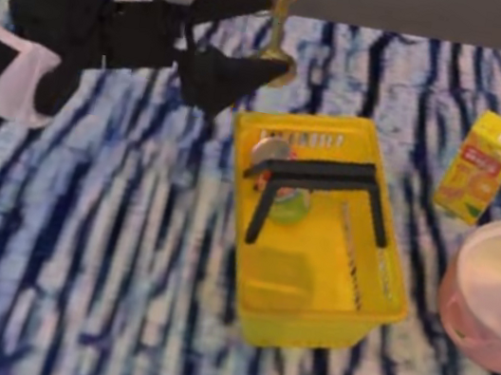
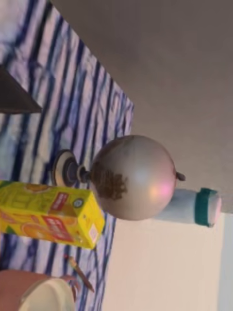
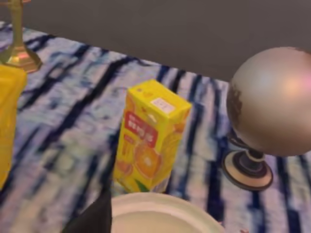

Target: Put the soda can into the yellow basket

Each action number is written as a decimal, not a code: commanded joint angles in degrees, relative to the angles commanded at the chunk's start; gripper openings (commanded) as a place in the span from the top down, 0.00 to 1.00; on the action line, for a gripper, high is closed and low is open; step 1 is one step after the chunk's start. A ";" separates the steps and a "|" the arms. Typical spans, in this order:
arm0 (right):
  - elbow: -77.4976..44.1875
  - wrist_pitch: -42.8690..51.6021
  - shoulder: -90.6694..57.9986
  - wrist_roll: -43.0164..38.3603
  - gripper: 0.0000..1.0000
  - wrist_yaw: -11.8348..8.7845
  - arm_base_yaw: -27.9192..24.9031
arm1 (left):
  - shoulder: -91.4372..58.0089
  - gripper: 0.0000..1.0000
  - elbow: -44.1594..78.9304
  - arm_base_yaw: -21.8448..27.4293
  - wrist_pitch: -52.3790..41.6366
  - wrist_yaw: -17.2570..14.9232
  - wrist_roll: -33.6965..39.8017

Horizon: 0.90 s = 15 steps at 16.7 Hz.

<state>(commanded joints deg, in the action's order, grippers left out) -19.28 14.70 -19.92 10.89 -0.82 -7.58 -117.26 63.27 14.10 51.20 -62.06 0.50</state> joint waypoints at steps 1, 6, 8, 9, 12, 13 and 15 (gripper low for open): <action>-4.84 3.31 -5.06 2.41 0.00 0.01 -1.51 | 4.78 0.00 -2.59 -0.75 -2.38 2.72 0.46; -32.00 21.45 -33.51 15.53 0.00 0.41 -9.44 | 33.62 0.00 -18.46 -4.97 -16.34 18.66 2.21; -43.74 29.22 -45.95 21.12 0.00 0.64 -12.77 | 46.82 0.00 -25.38 -6.80 -22.22 25.43 2.54; -49.80 33.20 -52.43 23.99 0.00 0.76 -14.47 | 53.57 0.00 -28.82 -7.71 -25.09 28.80 2.62; -66.50 44.02 -70.34 31.79 0.00 1.03 -19.16 | 73.65 0.00 -38.92 -10.21 -33.23 38.62 2.46; -71.91 47.51 -76.16 34.32 0.00 1.10 -20.70 | 80.00 0.00 -42.15 -10.93 -35.75 41.72 2.28; -81.52 53.72 -86.41 38.83 0.00 1.17 -23.48 | 91.72 0.00 -48.19 -12.23 -40.34 47.51 1.75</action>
<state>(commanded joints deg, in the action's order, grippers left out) -100.80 68.42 -106.33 49.72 0.35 -31.07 -25.54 15.08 1.87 10.86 -14.55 2.26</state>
